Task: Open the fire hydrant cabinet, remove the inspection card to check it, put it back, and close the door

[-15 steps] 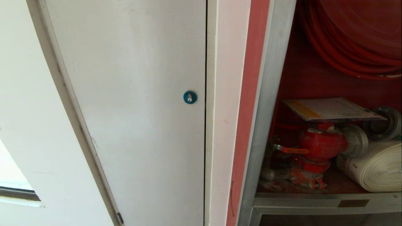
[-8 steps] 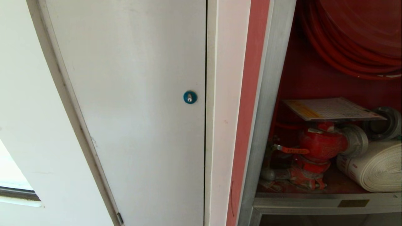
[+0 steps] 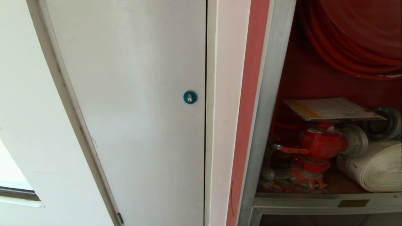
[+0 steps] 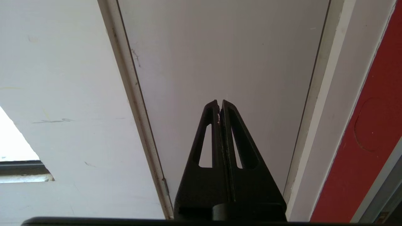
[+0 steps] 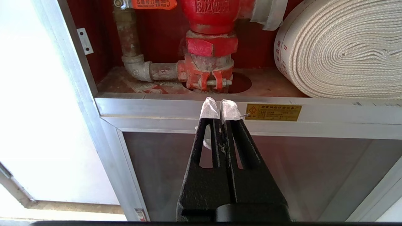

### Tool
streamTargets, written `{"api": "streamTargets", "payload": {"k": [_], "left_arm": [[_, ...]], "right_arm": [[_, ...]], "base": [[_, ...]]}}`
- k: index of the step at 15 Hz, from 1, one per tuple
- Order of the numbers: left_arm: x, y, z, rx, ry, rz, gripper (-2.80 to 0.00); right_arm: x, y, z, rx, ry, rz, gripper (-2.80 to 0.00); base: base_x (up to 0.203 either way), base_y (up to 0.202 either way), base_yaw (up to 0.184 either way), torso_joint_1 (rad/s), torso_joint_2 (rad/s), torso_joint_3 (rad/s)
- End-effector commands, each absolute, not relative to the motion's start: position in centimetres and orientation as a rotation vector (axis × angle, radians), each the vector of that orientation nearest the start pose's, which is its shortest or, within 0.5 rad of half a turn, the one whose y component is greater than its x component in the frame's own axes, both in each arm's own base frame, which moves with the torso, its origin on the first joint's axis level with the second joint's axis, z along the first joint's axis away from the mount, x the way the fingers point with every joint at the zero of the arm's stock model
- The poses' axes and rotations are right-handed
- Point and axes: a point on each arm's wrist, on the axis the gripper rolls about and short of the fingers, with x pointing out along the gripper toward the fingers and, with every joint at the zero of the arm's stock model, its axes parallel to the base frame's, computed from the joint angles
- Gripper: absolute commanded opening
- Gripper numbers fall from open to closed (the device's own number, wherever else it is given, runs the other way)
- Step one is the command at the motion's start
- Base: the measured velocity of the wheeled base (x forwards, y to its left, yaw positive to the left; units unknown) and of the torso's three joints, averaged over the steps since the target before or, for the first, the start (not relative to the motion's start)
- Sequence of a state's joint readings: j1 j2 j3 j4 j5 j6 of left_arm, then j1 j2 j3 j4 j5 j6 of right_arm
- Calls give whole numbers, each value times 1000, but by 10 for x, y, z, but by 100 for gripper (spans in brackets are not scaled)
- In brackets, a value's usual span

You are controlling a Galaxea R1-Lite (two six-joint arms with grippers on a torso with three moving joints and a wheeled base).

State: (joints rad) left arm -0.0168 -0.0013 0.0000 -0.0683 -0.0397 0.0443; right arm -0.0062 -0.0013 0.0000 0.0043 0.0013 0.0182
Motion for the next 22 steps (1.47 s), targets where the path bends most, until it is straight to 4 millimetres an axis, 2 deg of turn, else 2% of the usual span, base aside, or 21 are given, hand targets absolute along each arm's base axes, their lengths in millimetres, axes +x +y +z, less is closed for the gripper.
{"api": "streamTargets", "payload": {"k": [1, 22], "left_arm": [[-21, -1, 75, 45, -43, -56, -280], [-21, -1, 75, 45, -43, -56, -280]], "right_arm": [[-23, 0, 75, 20, 5, -5, -280], [-22, 0, 75, 40, 16, -20, -280]], "base": [[0, 0, 0, 0, 0, 0], [0, 0, 0, 0, 0, 0]]}}
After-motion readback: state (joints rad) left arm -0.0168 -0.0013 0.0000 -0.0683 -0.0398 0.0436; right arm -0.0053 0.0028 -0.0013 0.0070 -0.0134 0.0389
